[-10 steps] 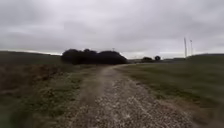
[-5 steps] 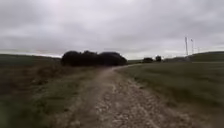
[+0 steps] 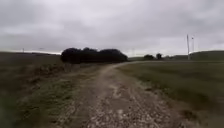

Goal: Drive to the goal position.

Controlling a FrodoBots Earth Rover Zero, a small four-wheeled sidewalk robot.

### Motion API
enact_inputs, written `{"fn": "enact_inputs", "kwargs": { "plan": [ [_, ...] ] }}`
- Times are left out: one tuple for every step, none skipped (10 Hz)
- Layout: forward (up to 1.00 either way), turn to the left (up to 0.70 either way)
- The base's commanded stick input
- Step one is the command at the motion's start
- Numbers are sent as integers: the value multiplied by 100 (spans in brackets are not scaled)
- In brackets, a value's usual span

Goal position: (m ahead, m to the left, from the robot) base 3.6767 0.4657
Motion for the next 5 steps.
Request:
{"fn": "enact_inputs", "kwargs": {
  "plan": [
    [70, 0],
    [70, 0],
    [70, 0],
    [70, 0],
    [70, 0]
  ]
}}
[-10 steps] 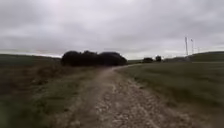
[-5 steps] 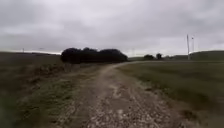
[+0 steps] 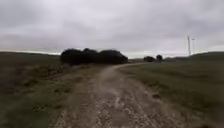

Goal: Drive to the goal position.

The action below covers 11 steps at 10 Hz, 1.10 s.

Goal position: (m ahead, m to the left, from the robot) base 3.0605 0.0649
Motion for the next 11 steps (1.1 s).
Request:
{"fn": "enact_inputs", "kwargs": {
  "plan": [
    [70, 0],
    [70, 0],
    [70, 0],
    [70, 0],
    [70, 0],
    [70, 0],
    [70, 0],
    [70, 0],
    [70, 0],
    [70, 0],
    [70, 0]
  ]
}}
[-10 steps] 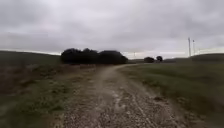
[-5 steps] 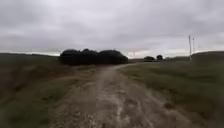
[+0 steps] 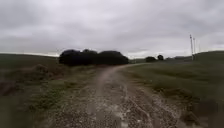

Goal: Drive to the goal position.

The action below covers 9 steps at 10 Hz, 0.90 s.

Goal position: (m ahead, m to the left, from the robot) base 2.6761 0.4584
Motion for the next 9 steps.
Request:
{"fn": "enact_inputs", "kwargs": {
  "plan": [
    [70, 0],
    [70, 0],
    [70, 0],
    [70, 0],
    [70, 0],
    [70, 0],
    [70, 0],
    [70, 0],
    [70, 0]
  ]
}}
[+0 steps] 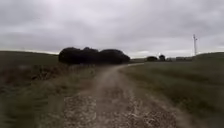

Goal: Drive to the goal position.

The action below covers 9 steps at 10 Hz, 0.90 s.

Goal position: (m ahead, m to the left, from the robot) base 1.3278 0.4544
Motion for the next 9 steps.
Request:
{"fn": "enact_inputs", "kwargs": {
  "plan": [
    [70, 0],
    [70, 0],
    [70, 0],
    [70, 0],
    [70, 0],
    [70, 0],
    [70, 0],
    [70, 0],
    [70, 0]
  ]
}}
